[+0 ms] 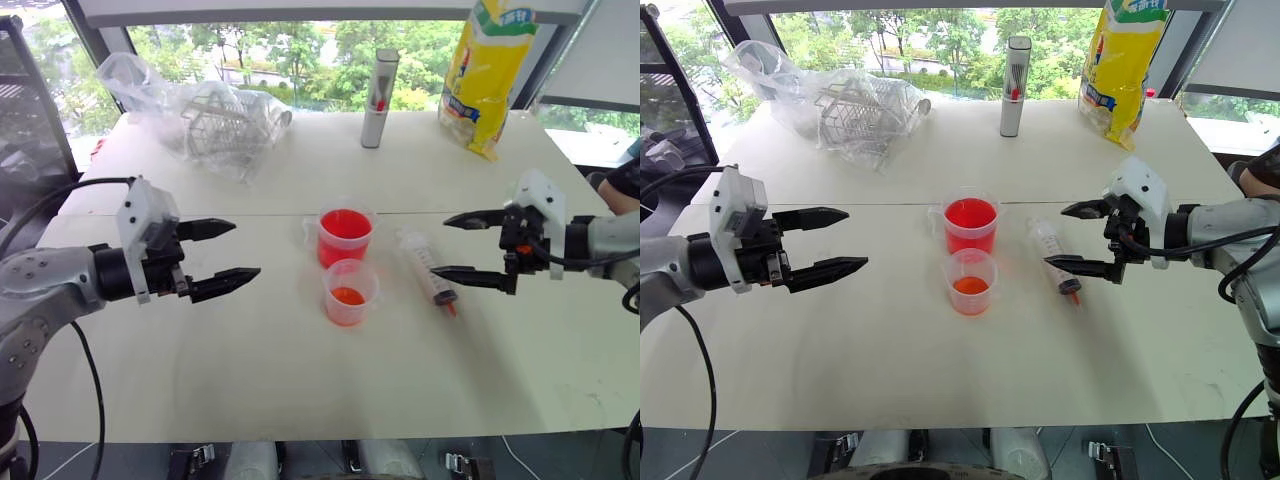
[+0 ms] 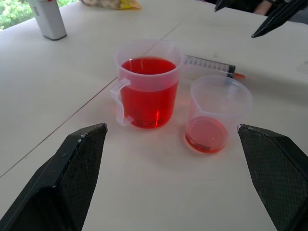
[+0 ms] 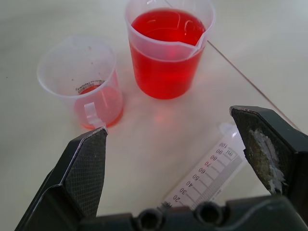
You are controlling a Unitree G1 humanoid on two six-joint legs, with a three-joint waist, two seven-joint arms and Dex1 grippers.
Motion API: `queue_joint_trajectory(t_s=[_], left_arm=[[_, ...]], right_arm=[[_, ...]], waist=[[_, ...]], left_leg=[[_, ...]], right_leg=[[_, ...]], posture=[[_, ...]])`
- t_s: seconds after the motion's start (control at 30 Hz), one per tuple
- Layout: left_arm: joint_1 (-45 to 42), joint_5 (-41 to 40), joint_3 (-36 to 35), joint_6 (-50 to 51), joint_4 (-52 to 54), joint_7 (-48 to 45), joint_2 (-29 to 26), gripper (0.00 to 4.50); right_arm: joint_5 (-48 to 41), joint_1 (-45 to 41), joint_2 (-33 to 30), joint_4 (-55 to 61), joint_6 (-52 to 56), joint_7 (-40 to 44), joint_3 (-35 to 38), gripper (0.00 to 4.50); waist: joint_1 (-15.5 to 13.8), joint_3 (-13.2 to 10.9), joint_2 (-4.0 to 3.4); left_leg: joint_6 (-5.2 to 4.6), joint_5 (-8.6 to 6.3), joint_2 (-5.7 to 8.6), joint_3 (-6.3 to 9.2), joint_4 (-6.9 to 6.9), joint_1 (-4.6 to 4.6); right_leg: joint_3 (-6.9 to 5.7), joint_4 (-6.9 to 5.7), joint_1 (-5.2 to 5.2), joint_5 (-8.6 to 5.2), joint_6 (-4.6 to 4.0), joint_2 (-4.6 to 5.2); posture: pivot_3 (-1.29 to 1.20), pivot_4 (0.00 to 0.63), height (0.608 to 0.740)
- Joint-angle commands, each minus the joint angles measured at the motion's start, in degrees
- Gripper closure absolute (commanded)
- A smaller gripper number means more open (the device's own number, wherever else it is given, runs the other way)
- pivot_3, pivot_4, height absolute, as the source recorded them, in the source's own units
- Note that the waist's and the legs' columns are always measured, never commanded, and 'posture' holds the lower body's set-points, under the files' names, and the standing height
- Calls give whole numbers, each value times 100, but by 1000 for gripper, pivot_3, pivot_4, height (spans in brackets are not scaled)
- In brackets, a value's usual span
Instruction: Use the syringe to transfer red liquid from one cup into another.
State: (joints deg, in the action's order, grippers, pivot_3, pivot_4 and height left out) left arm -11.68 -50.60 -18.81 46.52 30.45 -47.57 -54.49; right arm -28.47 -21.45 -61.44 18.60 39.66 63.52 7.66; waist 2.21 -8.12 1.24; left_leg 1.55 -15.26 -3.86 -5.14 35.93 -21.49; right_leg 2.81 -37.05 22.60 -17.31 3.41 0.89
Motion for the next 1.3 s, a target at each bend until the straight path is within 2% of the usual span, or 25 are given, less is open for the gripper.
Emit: queue_joint_trajectory(t_s=[0.03,0.17,1.0,1.13,1.3], left_arm=[[-135,130,92,-202,29,13,50,0],[-317,111,267,-230,44,105,250,0],[-356,343,225,-373,-38,-141,159,0],[-332,384,298,-405,-40,-122,210,0],[-452,499,498,-524,-171,-173,290,0]], right_arm=[[-6,63,-153,9,-122,-3,374,45],[-30,177,-166,-18,-124,17,413,45],[-60,59,-93,-150,8,-147,262,45],[164,-383,-118,-328,469,-395,-159,45],[500,-1529,-350,-797,1397,-45,-1355,45]], waist=[[-1,0,0],[-15,0,1],[11,0,1],[30,0,0],[17,-1,-2]], left_leg=[[0,0,0,0,0,0],[0,0,1,0,0,0],[0,0,-1,1,0,2],[0,0,-1,1,0,3],[0,0,-2,-4,0,0]], right_leg=[[0,0,0,0,0,0],[0,2,-3,0,-1,1],[1,0,-3,1,2,-3],[1,-1,-3,1,2,-4],[3,-3,6,-1,-1,-2]], posture=[[0,150,740],[0,150,740],[0,150,740],[0,150,740],[0,150,740]])
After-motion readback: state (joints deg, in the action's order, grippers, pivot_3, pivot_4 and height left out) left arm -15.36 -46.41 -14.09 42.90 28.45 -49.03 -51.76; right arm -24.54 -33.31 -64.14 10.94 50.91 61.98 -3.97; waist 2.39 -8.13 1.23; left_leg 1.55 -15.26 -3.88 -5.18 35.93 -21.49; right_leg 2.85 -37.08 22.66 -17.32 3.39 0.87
